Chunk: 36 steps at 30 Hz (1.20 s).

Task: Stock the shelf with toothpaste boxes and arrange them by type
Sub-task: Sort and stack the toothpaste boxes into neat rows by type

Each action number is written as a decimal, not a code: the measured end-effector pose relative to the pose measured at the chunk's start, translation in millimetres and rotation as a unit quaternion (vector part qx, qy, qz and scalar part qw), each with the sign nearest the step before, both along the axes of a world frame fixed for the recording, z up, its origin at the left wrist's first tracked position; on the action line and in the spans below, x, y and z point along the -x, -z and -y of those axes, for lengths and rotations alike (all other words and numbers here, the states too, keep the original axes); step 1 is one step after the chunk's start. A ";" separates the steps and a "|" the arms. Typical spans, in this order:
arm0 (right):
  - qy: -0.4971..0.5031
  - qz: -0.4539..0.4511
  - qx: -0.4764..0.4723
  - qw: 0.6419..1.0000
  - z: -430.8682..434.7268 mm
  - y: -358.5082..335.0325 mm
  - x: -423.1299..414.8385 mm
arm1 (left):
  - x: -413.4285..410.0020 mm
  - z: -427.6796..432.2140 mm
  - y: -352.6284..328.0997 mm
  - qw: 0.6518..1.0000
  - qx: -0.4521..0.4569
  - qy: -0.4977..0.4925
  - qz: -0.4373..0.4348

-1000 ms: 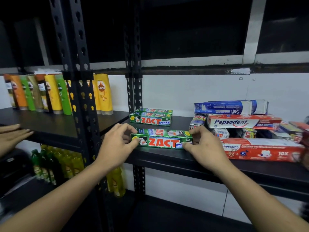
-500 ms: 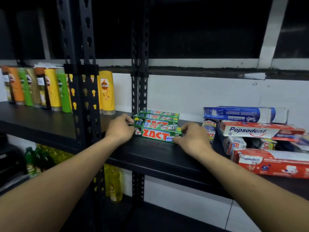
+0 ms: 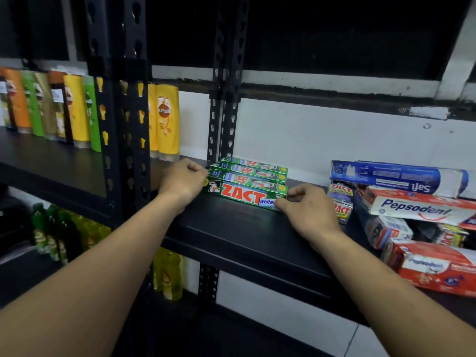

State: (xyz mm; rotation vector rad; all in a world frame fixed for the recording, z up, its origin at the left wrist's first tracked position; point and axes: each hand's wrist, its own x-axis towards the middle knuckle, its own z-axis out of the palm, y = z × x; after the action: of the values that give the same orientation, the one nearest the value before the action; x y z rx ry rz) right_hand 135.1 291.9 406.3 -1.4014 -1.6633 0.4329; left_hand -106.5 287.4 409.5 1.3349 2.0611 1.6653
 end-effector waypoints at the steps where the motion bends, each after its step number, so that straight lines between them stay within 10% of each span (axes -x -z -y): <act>1: -0.003 -0.001 -0.003 1.000 -0.9 0.4 -0.8 | 0.1 -0.2 0.3 1.000 -0.003 0.001 0.003; 36: -0.020 0.015 -0.002 1.000 7.1 -2.8 -2.8 | 0.6 4.7 1.7 0.997 -0.038 -0.032 0.053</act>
State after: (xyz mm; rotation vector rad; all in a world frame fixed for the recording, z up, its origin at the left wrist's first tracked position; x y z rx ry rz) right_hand 138.0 284.8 409.1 -1.3796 -1.7187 0.4319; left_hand -107.1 282.7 407.7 1.1857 2.0195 1.8158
